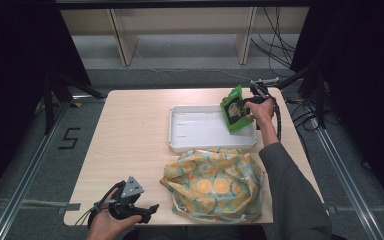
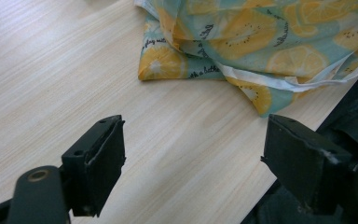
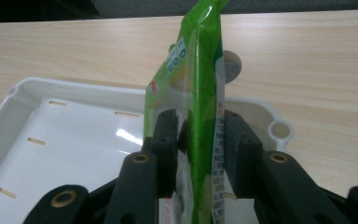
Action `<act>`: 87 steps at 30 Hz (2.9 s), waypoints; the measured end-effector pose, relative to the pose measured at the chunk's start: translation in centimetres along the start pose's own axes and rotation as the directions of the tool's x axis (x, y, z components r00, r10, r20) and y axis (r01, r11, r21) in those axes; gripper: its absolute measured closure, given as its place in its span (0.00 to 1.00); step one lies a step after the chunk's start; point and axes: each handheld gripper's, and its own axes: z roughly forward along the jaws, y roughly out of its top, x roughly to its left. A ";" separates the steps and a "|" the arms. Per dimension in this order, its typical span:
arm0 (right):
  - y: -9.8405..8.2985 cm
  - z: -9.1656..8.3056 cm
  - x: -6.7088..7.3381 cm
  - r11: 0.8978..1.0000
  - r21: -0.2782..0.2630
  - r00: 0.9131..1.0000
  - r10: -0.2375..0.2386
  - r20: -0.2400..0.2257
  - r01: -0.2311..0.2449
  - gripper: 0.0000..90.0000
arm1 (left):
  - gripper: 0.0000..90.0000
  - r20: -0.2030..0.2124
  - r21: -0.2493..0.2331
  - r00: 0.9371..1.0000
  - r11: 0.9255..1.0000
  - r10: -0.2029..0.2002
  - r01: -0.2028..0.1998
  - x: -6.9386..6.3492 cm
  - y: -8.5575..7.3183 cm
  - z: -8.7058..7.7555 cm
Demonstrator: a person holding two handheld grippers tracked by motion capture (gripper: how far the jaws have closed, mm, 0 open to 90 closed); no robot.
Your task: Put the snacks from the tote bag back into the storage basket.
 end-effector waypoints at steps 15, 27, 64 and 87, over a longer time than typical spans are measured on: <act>-0.2 -0.1 0.1 0.998 0.048 0.999 0.037 0.006 -0.037 0.76 | 0.22 0.005 -0.002 1.000 1.000 0.026 -0.026 0.0 0.1 -0.1; -0.1 -0.4 -0.4 0.999 0.026 0.999 -0.036 0.013 0.036 0.74 | 0.22 0.001 -0.012 1.000 1.000 -0.010 0.010 -0.1 0.0 0.1; -2.2 -7.6 4.5 0.980 -0.010 0.965 -0.195 -0.173 0.197 0.52 | 0.22 -0.010 -0.001 1.000 1.000 0.019 -0.019 0.4 0.2 -0.1; -4.8 -9.7 6.1 0.955 -0.014 0.930 -0.293 -0.220 0.297 0.47 | 0.22 -0.016 -0.001 1.000 1.000 0.017 -0.017 0.5 0.2 -0.2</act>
